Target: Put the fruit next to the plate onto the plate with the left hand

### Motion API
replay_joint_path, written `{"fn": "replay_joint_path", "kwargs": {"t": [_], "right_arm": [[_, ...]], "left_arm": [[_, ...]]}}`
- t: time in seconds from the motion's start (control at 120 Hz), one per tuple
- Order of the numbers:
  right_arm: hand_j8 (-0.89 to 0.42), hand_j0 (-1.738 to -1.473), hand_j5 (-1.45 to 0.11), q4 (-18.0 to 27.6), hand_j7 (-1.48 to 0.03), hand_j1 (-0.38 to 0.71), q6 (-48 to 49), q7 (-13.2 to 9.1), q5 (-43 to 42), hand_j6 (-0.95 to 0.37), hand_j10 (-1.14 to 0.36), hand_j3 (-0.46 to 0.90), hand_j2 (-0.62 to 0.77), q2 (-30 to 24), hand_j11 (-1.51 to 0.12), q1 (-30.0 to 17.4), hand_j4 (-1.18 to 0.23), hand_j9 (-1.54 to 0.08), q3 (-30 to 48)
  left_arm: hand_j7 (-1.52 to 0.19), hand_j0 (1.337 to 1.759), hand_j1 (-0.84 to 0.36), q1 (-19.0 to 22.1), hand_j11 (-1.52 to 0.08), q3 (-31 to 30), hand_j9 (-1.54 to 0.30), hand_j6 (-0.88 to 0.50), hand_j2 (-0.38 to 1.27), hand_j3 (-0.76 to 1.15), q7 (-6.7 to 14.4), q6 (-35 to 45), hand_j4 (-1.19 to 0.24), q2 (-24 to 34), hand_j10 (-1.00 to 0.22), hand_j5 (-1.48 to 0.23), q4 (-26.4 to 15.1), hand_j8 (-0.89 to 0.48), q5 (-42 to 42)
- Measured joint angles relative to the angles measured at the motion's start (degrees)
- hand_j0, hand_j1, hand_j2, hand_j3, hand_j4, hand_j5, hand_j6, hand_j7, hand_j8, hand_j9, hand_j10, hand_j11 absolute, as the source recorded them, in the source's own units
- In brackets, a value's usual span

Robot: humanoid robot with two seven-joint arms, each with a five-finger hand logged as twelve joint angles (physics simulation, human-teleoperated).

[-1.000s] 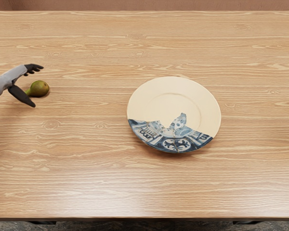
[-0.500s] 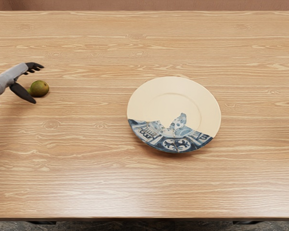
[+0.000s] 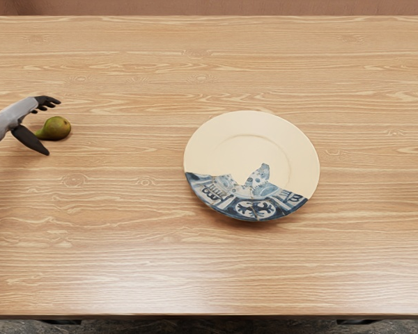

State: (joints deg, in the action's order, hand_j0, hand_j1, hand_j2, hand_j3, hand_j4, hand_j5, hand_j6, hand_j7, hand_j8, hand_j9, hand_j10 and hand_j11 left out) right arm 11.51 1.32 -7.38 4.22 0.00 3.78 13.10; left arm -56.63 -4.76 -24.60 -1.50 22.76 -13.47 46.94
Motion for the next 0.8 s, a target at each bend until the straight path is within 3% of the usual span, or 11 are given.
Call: {"fn": "replay_joint_path", "kwargs": {"t": [0.8], "right_arm": [[-0.03,-1.658,-0.03,-0.08,-0.03,-0.32,-0.09,0.00,0.00,-0.03,-0.03,0.00,-0.01,0.00,-0.03,0.00,-0.03,-0.03,0.00]], "left_arm": [[-0.40,1.658,-0.02,-0.76,-0.40,-1.41,-0.40,-0.31,0.06,0.00,0.11,-0.25,-0.31,-0.09,-0.31,-0.40,0.10,-0.31,-0.02]]}}
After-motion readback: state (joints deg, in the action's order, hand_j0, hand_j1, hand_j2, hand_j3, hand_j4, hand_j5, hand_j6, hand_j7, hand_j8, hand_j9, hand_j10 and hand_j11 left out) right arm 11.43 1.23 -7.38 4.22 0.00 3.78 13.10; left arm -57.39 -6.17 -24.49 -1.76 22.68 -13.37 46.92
